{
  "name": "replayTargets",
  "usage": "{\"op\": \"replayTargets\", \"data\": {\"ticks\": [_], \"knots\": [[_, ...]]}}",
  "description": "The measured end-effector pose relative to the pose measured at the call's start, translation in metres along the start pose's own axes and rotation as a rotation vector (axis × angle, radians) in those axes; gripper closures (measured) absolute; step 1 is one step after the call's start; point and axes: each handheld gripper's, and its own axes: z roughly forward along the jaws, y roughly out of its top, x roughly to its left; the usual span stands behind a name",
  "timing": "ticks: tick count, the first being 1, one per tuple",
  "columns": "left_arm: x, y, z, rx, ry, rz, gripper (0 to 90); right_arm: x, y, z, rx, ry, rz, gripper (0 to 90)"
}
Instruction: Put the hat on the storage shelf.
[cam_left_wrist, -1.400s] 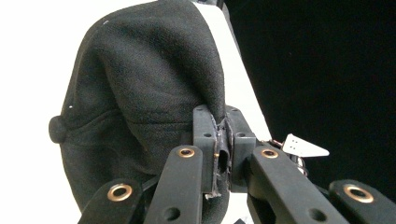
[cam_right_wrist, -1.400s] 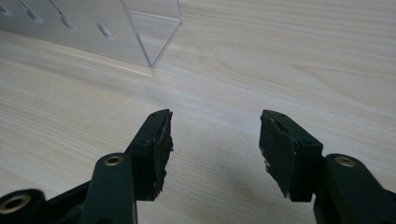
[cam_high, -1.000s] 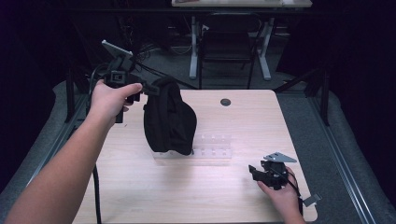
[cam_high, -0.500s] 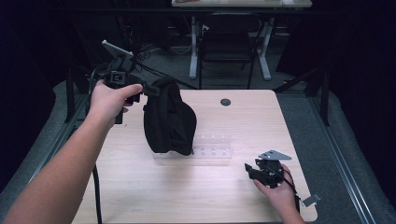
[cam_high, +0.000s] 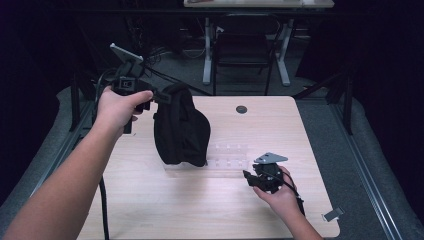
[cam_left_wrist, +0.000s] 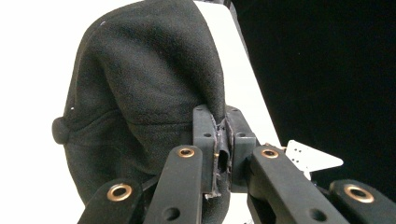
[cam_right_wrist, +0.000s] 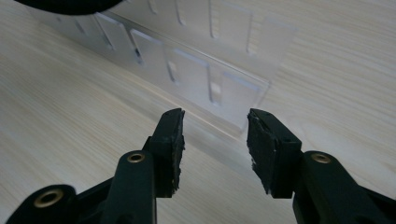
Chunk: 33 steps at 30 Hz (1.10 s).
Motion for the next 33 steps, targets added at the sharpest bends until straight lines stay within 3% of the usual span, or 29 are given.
{"op": "replayTargets", "data": {"ticks": [7, 13, 17, 19, 25, 27, 33], "knots": [[-0.001, 0.0, 0.001, -0.005, 0.0, 0.001, 85.8, 0.013, 0.017, 0.01, 0.001, 0.072, 0.013, 57.7], [0.0, 0.0, 0.0, 0.0, 0.002, 0.003, 85.8, 0.023, 0.027, 0.016, 0.007, 0.09, 0.04, 58.4], [0.001, 0.0, 0.0, 0.001, 0.005, 0.001, 85.8, 0.032, 0.033, 0.021, -0.043, 0.125, 0.024, 49.5], [0.001, 0.0, 0.0, 0.001, 0.005, 0.001, 85.8, 0.038, 0.036, 0.024, -0.056, 0.142, -0.01, 44.4], [0.0, 0.001, 0.0, 0.001, 0.005, 0.005, 85.8, 0.06, 0.045, 0.031, -0.064, 0.156, -0.071, 39.9], [0.001, 0.001, 0.0, 0.002, 0.007, 0.007, 85.8, 0.065, 0.046, 0.035, -0.062, 0.17, -0.069, 40.6], [-0.001, 0.001, 0.001, 0.004, 0.006, 0.011, 85.8, 0.076, 0.047, 0.045, -0.018, 0.174, -0.074, 54.9]]}}
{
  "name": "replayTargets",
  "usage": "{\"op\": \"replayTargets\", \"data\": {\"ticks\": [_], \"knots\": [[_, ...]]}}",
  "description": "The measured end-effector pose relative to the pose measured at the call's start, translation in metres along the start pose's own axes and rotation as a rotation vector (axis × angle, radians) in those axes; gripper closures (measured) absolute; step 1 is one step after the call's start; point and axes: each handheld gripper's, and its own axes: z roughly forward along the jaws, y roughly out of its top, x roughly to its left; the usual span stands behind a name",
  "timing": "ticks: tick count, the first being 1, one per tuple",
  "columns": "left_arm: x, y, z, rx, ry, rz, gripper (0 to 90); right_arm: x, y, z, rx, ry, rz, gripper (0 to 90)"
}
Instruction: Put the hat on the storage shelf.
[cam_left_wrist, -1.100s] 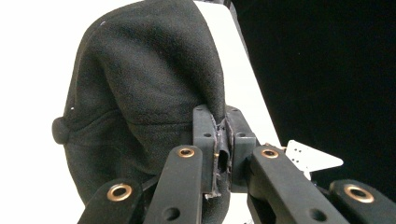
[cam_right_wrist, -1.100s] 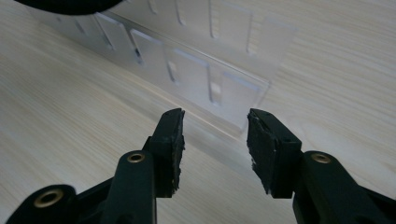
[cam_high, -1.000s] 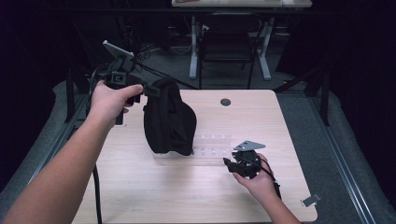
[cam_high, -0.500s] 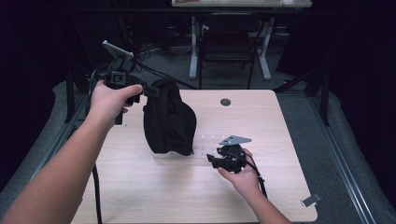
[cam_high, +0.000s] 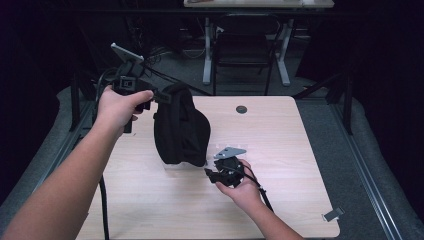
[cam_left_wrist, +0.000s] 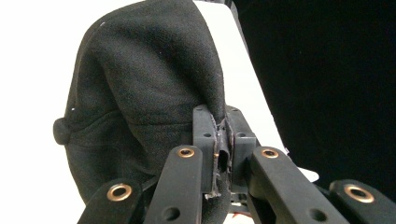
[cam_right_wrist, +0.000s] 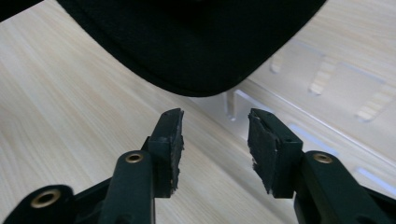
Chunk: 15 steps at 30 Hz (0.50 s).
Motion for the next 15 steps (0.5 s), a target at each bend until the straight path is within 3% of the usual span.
{"op": "replayTargets", "data": {"ticks": [4, 8, 11, 15], "knots": [[-0.001, 0.0, 0.0, 0.0, 0.002, 0.001, 85.7, 0.005, 0.002, 0.005, -0.008, 0.014, -0.011, 53.8], [-0.002, 0.0, 0.0, 0.001, 0.005, 0.005, 85.7, 0.009, 0.005, 0.008, -0.014, -0.011, -0.046, 52.1], [-0.003, 0.0, 0.0, 0.003, 0.005, 0.001, 85.8, 0.012, 0.008, 0.011, -0.031, -0.008, -0.033, 51.5], [-0.004, 0.0, 0.0, 0.006, 0.003, 0.005, 85.7, 0.017, 0.014, 0.013, -0.03, -0.01, -0.054, 49.7]]}}
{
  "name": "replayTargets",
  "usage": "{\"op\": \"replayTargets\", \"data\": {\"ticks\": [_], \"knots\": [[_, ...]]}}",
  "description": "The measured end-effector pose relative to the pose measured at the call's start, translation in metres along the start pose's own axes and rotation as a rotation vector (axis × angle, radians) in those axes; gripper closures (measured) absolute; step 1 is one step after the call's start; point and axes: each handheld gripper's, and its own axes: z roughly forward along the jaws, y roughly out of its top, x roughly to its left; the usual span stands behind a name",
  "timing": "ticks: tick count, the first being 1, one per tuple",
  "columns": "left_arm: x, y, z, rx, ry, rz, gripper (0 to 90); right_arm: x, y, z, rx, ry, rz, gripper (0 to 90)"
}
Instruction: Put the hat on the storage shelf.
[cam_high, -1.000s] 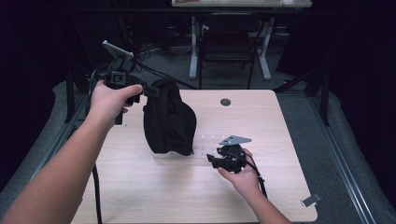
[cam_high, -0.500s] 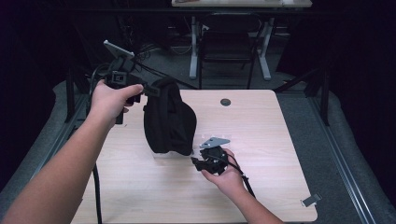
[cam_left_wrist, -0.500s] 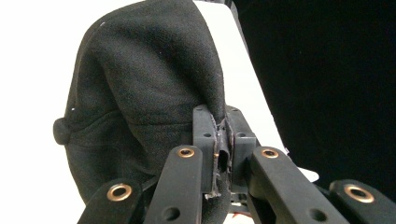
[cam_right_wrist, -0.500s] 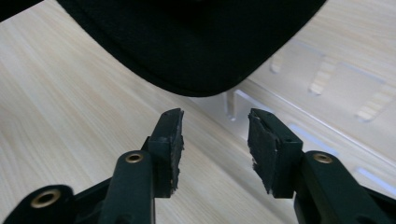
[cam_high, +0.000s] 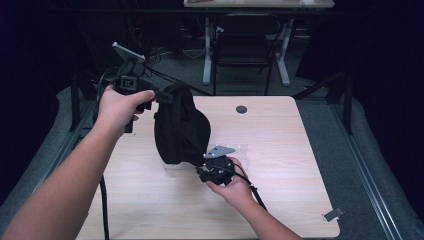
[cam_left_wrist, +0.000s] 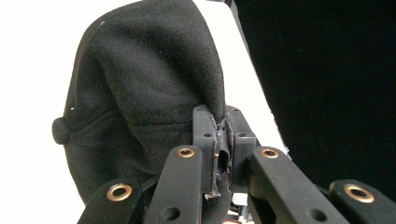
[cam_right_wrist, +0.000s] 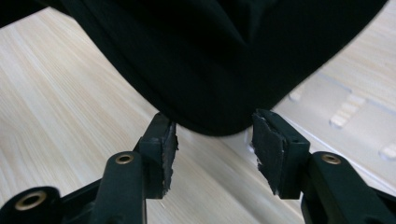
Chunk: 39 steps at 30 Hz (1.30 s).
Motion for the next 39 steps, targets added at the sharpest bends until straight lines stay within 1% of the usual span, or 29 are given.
{"op": "replayTargets", "data": {"ticks": [2, 3, 4, 6, 7, 8, 10, 13, 16, 17, 20, 21, 22, 23, 24, 26, 27, 28, 33, 37, 39], "knots": [[-0.001, 0.0, 0.0, 0.003, 0.001, 0.001, 85.7, 0.002, 0.002, 0.001, -0.015, 0.003, 0.01, 49.7], [-0.002, 0.0, 0.0, 0.004, 0.003, 0.002, 85.8, 0.003, 0.003, 0.0, -0.009, -0.004, 0.006, 49.8], [-0.003, 0.0, 0.0, 0.004, 0.003, 0.004, 85.7, 0.003, 0.004, 0.001, -0.024, -0.005, 0.009, 50.1], [-0.005, 0.0, 0.0, 0.007, 0.002, 0.008, 85.7, 0.003, 0.005, 0.001, -0.019, 0.002, 0.018, 51.6], [-0.006, 0.0, 0.0, 0.006, 0.004, 0.01, 85.7, 0.003, 0.006, 0.0, 0.002, 0.002, 0.001, 52.9], [-0.006, 0.0, 0.0, 0.01, 0.002, 0.013, 85.7, 0.003, 0.006, 0.001, -0.016, 0.01, 0.013, 54.5], [-0.008, 0.0, 0.0, 0.011, 0.002, 0.015, 85.8, 0.003, 0.006, 0.0, -0.006, 0.015, 0.026, 57.1], [-0.011, 0.0, 0.001, 0.012, 0.004, 0.019, 85.7, 0.0, 0.006, -0.003, 0.001, 0.026, 0.029, 60.4], [-0.014, 0.001, 0.003, 0.016, 0.001, 0.026, 85.6, -0.003, 0.004, -0.006, -0.001, 0.046, 0.059, 62.3], [-0.016, 0.001, 0.004, 0.017, 0.003, 0.028, 85.7, -0.005, 0.003, -0.008, 0.007, 0.051, 0.06, 62.3], [-0.019, 0.001, 0.007, 0.021, 0.0, 0.036, 85.6, -0.008, 0.001, -0.008, 0.006, 0.081, 0.11, 62.8], [-0.02, 0.002, 0.009, 0.025, 0.0, 0.039, 85.6, -0.009, 0.001, -0.007, 0.003, 0.085, 0.116, 62.9], [-0.021, 0.002, 0.01, 0.028, -0.001, 0.042, 85.7, -0.009, 0.0, -0.008, 0.016, 0.084, 0.112, 63.0], [-0.022, 0.002, 0.011, 0.028, -0.002, 0.042, 85.6, -0.009, 0.0, -0.008, 0.017, 0.081, 0.107, 63.4], [-0.023, 0.002, 0.012, 0.027, -0.005, 0.043, 85.6, -0.007, -0.001, -0.008, 0.013, 0.076, 0.109, 64.0], [-0.025, 0.003, 0.014, 0.026, -0.006, 0.046, 85.6, -0.008, -0.001, -0.009, 0.013, 0.083, 0.107, 64.9], [-0.026, 0.003, 0.015, 0.027, -0.008, 0.046, 85.6, -0.009, -0.001, -0.009, 0.01, 0.086, 0.116, 65.4], [-0.026, 0.003, 0.017, 0.027, -0.01, 0.048, 85.6, -0.01, -0.002, -0.009, 0.012, 0.086, 0.115, 65.5], [-0.028, 0.003, 0.021, 0.038, -0.018, 0.053, 85.6, -0.014, -0.006, -0.01, 0.01, 0.101, 0.144, 66.3], [-0.029, 0.004, 0.025, 0.035, -0.024, 0.056, 85.6, -0.014, -0.006, -0.013, 0.002, 0.101, 0.151, 60.2], [-0.029, 0.003, 0.026, 0.031, -0.031, 0.052, 85.6, -0.012, -0.005, -0.015, -0.028, 0.104, 0.147, 57.3]]}}
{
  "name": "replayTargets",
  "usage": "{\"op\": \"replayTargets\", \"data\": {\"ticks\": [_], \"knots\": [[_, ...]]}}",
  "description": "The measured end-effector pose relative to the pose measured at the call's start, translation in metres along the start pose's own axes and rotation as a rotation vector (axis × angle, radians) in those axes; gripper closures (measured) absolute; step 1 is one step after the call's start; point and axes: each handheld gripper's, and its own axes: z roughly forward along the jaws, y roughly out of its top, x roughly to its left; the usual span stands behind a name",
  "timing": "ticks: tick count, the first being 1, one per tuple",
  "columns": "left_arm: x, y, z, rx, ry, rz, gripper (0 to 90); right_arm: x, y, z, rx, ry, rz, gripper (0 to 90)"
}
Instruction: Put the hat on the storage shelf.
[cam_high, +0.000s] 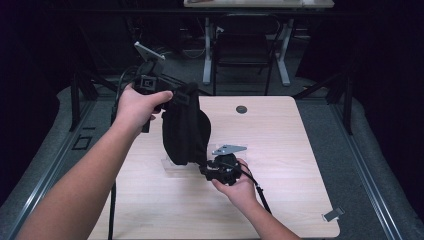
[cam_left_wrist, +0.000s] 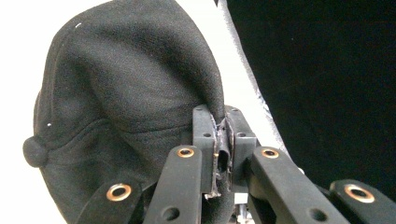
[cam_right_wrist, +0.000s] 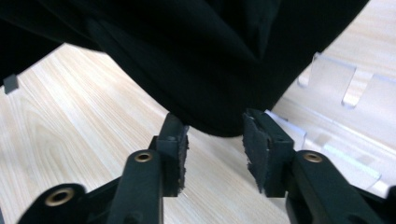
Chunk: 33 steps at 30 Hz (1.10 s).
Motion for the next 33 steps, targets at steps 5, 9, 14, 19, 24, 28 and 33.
{"op": "replayTargets", "data": {"ticks": [5, 9, 14, 19, 24, 28, 33], "knots": [[-0.001, 0.0, 0.002, -0.001, -0.005, 0.007, 85.5, 0.008, 0.006, -0.001, -0.035, -0.016, -0.028, 53.9], [-0.001, -0.001, 0.003, -0.007, -0.01, 0.007, 85.3, 0.014, 0.012, -0.001, -0.039, -0.03, -0.052, 57.0], [0.001, -0.002, 0.0, -0.007, -0.01, 0.007, 84.4, 0.019, 0.012, 0.0, -0.033, -0.041, -0.086, 65.9], [0.003, -0.002, -0.002, -0.025, -0.021, 0.009, 79.9, 0.02, 0.012, 0.0, -0.033, -0.056, -0.12, 68.7], [0.003, -0.002, -0.003, -0.03, -0.048, 0.009, 71.5, 0.022, 0.011, 0.0, -0.03, -0.074, -0.161, 70.5], [0.005, -0.002, -0.008, -0.051, -0.073, -0.005, 63.0, 0.023, 0.01, 0.0, -0.035, -0.076, -0.165, 71.0], [0.009, -0.003, -0.013, -0.061, -0.069, -0.007, 61.5, 0.023, 0.007, 0.0, -0.062, -0.083, -0.167, 72.3]]}}
